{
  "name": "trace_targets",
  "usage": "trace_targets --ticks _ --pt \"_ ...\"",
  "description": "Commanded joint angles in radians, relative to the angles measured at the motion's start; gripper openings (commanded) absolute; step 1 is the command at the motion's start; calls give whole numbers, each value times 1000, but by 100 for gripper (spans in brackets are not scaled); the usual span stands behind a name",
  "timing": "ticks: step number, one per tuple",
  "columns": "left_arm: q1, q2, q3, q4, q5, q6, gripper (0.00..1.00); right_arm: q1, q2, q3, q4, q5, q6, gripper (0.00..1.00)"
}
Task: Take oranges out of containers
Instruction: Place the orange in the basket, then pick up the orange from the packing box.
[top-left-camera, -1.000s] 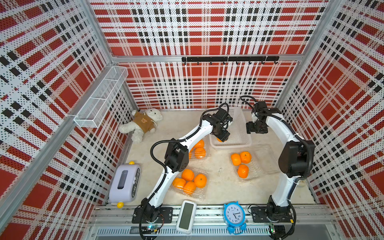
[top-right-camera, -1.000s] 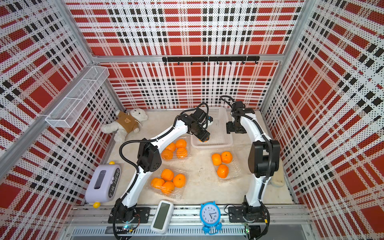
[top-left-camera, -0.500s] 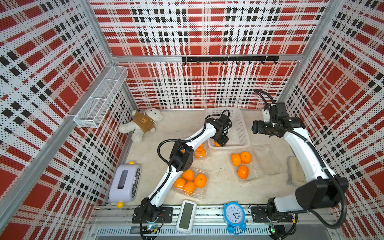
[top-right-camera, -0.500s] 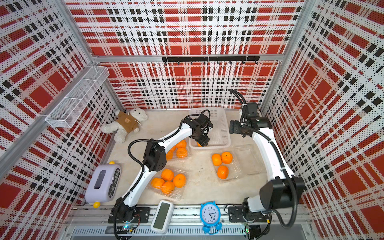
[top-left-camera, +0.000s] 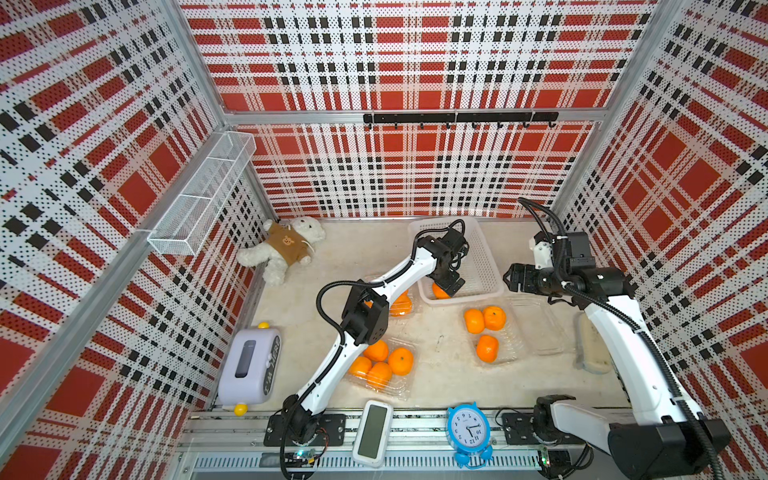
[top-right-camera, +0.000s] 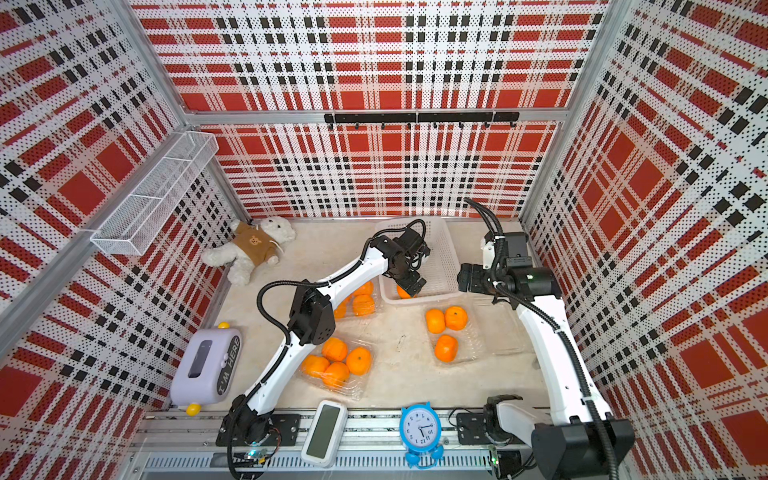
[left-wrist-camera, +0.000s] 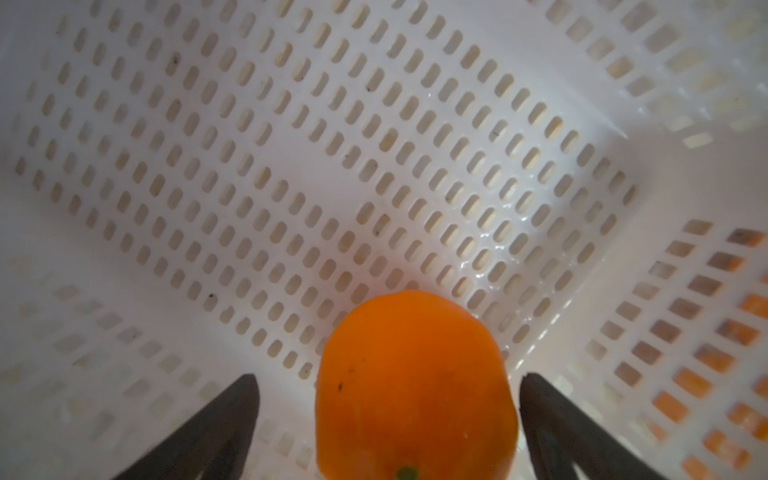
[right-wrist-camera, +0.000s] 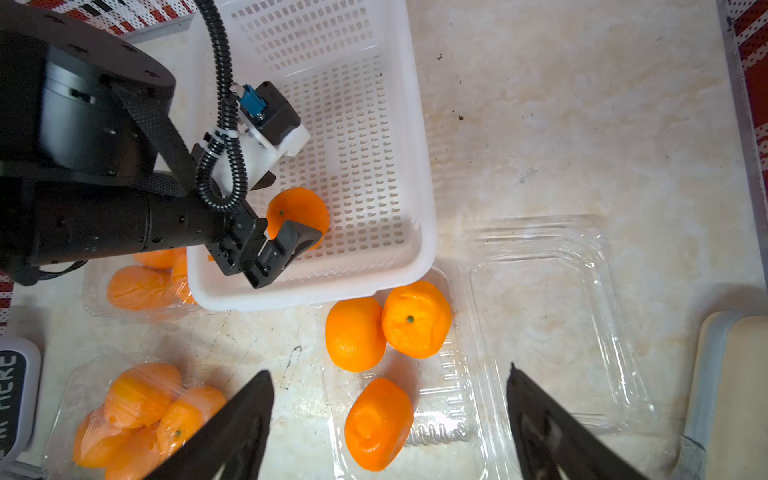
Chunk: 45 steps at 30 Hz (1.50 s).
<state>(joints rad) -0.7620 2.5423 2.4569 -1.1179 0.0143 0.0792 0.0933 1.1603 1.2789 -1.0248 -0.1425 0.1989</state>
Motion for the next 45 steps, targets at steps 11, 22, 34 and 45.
trace_targets --ticks 11,22,34,45 --pt "20 -320 -106 83 30 -3 99 47 -34 -50 -75 -110 117 89" --pt "89 -896 -792 623 72 -18 99 319 -54 -230 -112 50 323 89" --pt "343 -1166 -1470 1540 387 -525 100 428 -13 -401 -41 103 507 86" --pt "358 -1170 -1567 1650 408 -504 99 434 111 -450 106 178 622 79"
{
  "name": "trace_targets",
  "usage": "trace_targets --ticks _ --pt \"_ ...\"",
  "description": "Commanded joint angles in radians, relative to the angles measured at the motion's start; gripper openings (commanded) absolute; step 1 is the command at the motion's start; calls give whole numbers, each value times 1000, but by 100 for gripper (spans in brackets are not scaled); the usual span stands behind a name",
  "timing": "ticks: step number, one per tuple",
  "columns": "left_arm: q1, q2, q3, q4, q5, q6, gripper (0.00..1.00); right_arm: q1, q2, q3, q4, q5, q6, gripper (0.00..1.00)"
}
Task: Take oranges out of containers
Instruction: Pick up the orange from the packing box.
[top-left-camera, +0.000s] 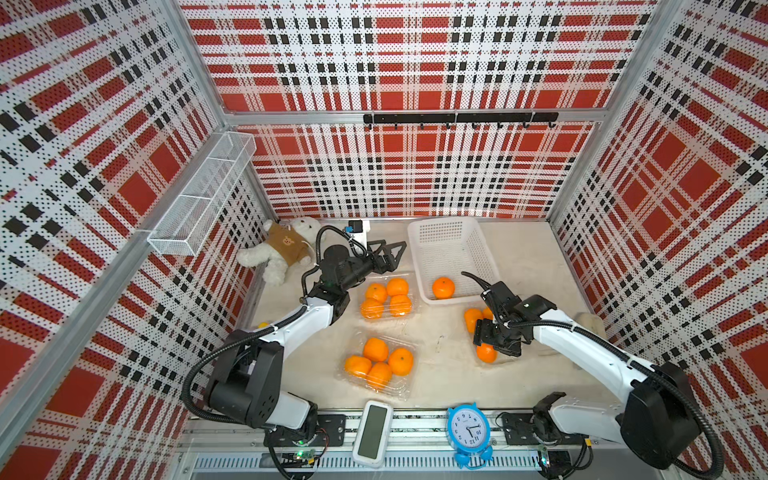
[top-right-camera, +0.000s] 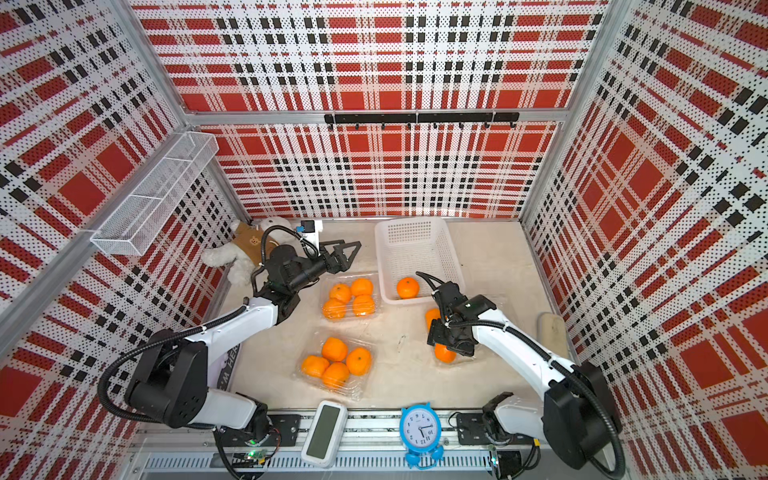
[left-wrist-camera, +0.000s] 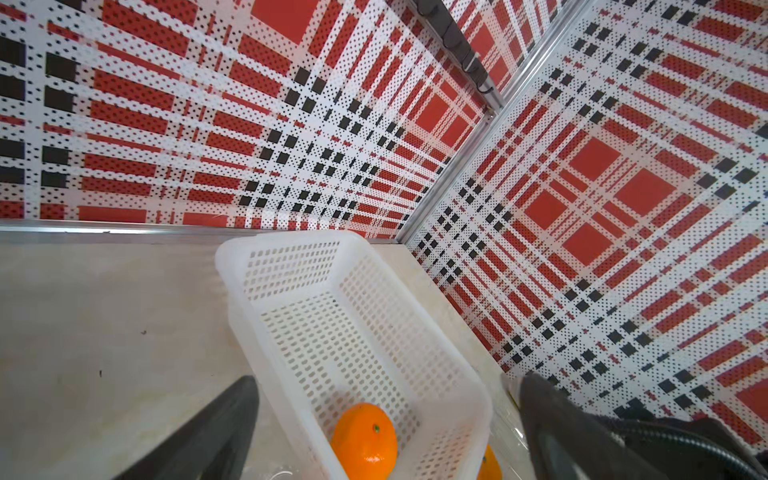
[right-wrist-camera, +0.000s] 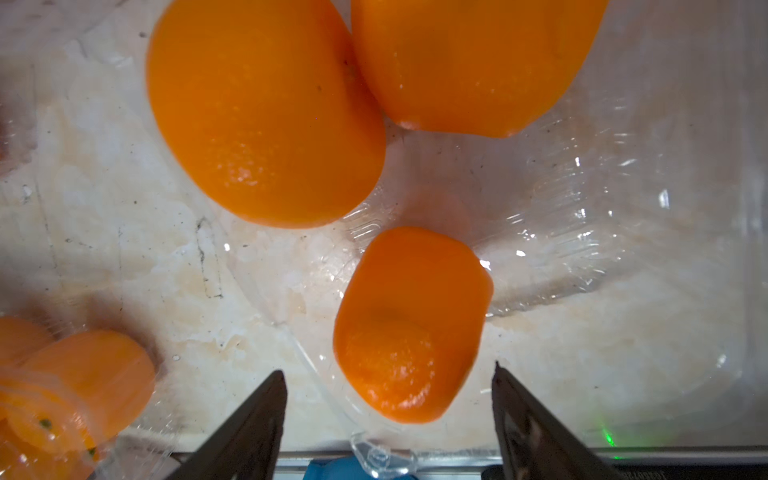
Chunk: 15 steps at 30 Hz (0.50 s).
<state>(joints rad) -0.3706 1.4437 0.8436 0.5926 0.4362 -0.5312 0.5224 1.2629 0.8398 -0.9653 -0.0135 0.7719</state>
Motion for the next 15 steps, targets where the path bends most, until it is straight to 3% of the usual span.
trace_targets --ticks 1,8,15 --pt "-48 -91 57 -110 -37 159 99 5 14 -14 49 58 49 78" --pt "-68 -185 54 -242 -71 309 99 5 77 -20 70 106 42 74" --pt "-144 -258 41 -352 -190 463 100 7 126 -23 93 119 33 71"
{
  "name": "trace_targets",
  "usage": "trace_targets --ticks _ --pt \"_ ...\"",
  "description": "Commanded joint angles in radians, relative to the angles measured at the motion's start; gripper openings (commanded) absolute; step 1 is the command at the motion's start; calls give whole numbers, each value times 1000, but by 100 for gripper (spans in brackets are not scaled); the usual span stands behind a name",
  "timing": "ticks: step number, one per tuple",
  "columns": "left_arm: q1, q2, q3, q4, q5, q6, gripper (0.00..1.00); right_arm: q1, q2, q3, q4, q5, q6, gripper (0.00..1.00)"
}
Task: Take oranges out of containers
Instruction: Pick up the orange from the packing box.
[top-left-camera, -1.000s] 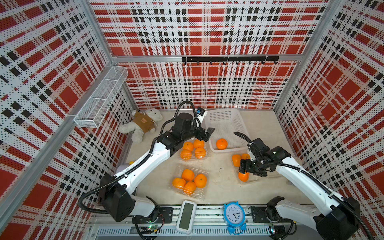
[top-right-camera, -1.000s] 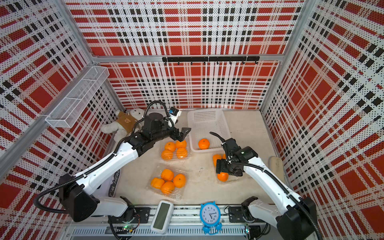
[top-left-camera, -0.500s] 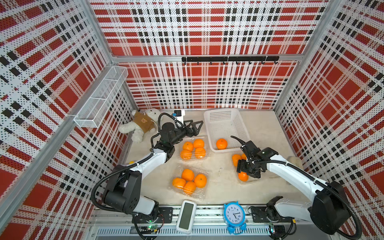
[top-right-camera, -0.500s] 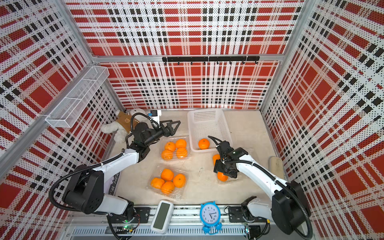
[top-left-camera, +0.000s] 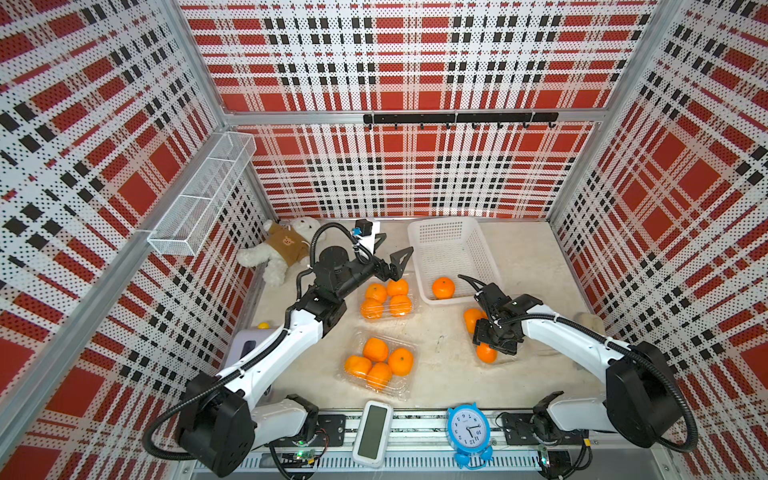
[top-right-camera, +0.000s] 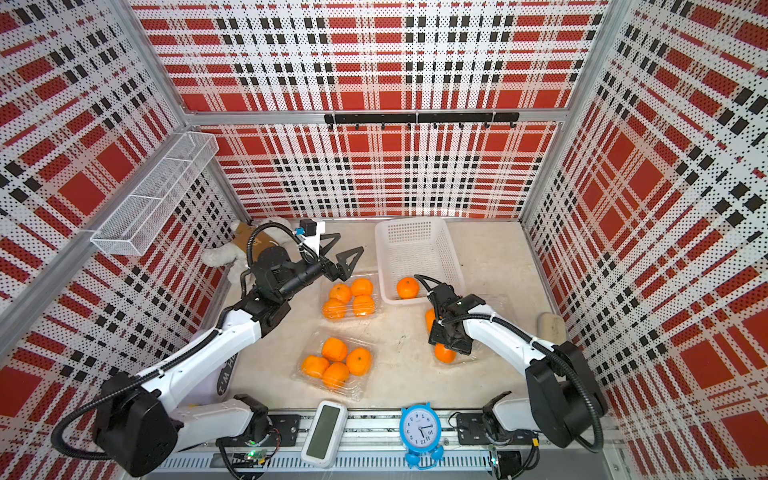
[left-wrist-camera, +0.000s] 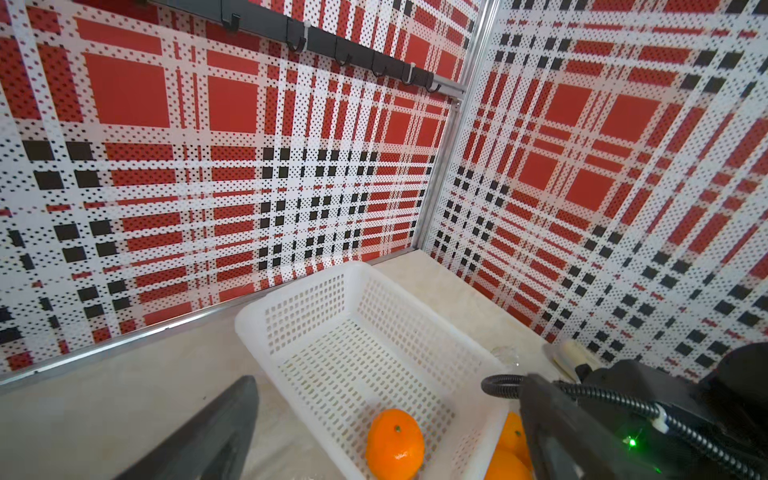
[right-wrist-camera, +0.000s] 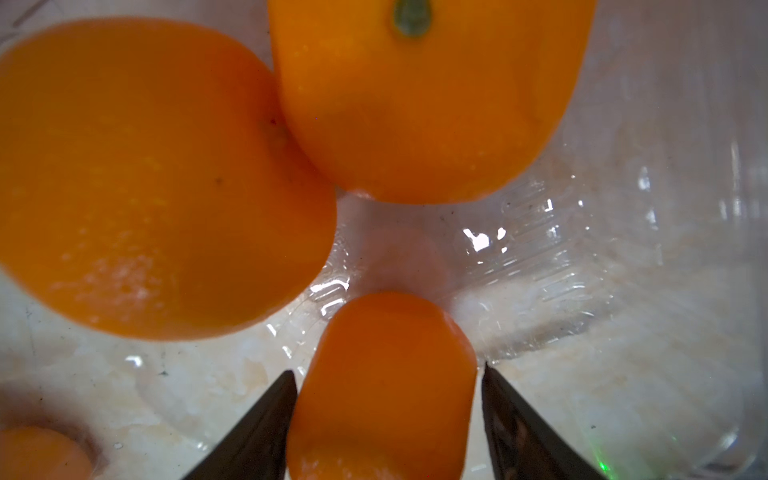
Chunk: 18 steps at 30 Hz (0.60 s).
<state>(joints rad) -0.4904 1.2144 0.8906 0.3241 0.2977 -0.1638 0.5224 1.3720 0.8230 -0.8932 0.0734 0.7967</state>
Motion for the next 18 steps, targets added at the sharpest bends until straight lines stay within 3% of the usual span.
trace_targets --ticks 1,6,9,14,18 --pt "-31 -32 1 -104 -51 108 100 6 16 -8 22 34 6 68" --pt "-62 -46 -3 -148 -43 170 99 8 -31 0 2 27 -5 47" --pt "-87 -50 -12 -152 -35 213 99 8 -103 21 -18 14 -33 40" --pt "-106 -40 -3 -160 18 235 99 7 -250 114 -22 -23 -161 38" --pt "-158 -26 14 -184 59 327 99 -3 -277 259 -18 -78 -288 38"
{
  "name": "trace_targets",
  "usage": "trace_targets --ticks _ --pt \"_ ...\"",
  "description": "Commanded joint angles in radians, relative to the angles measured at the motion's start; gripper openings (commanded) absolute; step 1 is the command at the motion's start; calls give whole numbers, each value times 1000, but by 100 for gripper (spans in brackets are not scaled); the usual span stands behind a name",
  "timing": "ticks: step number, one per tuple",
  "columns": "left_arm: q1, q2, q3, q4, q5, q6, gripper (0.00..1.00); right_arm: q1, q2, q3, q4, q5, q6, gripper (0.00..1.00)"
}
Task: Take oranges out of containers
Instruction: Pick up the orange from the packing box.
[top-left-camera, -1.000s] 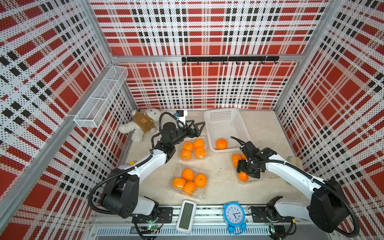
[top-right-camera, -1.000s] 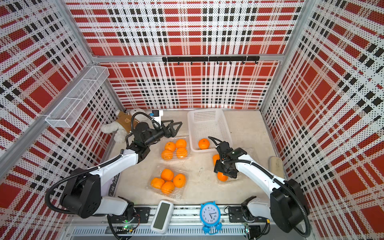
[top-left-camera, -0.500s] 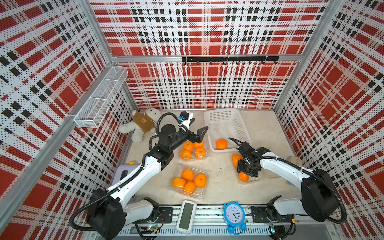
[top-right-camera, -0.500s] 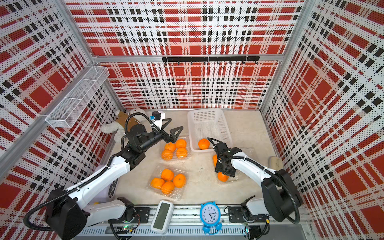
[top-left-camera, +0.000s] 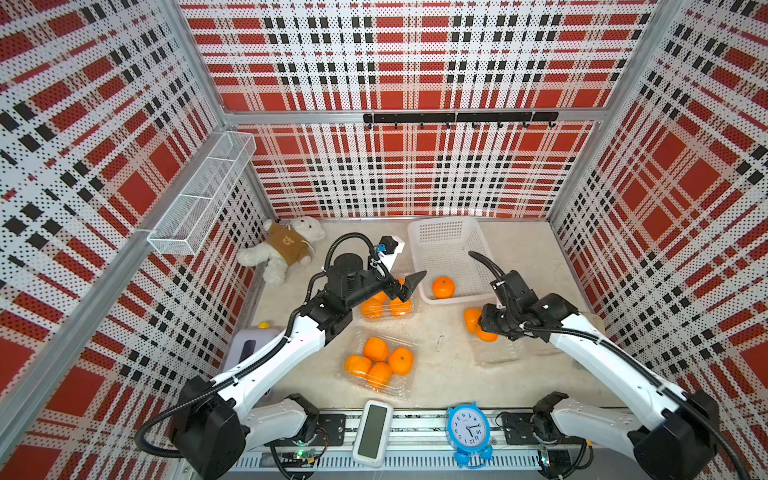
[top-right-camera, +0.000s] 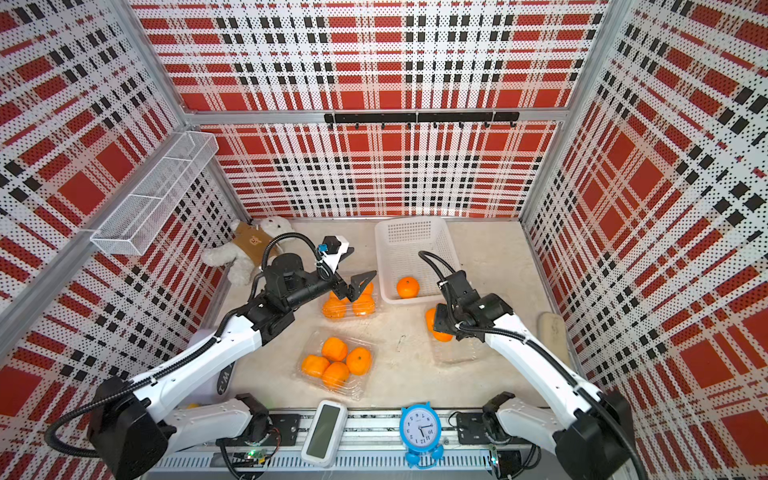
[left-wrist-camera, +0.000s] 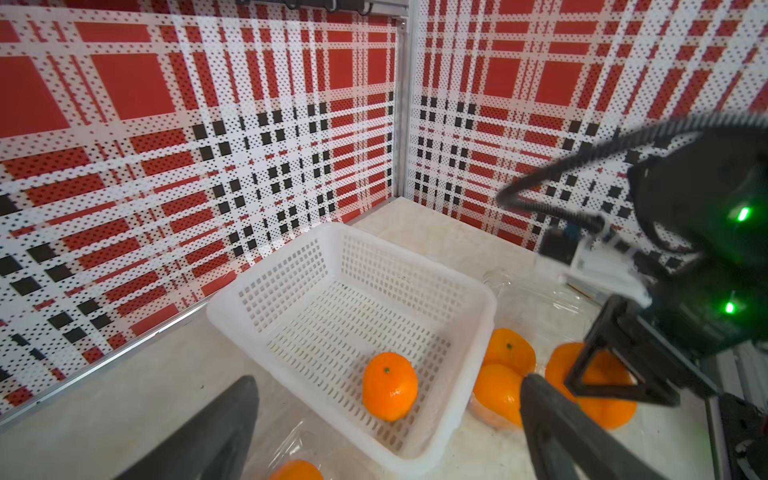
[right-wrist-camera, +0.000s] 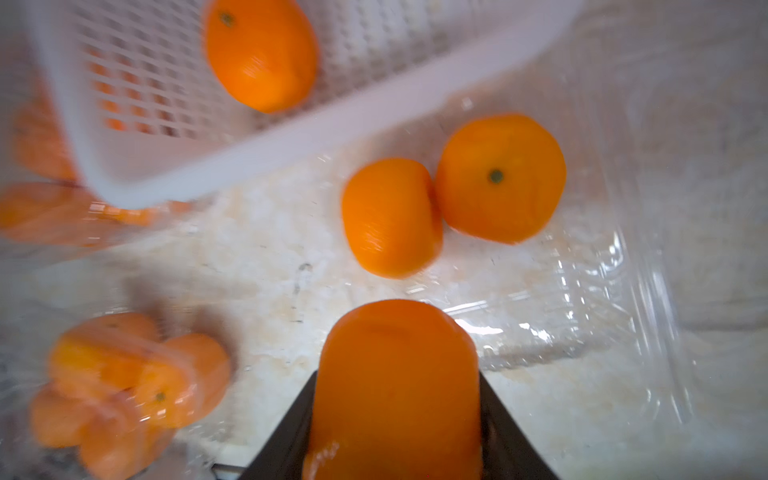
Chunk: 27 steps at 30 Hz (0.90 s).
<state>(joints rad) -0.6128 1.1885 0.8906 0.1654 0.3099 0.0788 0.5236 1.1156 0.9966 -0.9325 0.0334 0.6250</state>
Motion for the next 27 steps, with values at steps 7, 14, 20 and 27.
trace_targets --ticks 7,14,20,27 --pt "-127 52 40 -52 45 171 99 -92 49 233 206 -316 -223 35" --pt "-163 68 61 -106 -32 205 99 -93 109 217 460 -592 -121 34" --pt "-170 88 73 -106 -106 213 100 -31 145 198 560 -638 -91 34" --pt "-164 119 114 -113 -132 189 94 12 196 199 569 -655 -87 34"
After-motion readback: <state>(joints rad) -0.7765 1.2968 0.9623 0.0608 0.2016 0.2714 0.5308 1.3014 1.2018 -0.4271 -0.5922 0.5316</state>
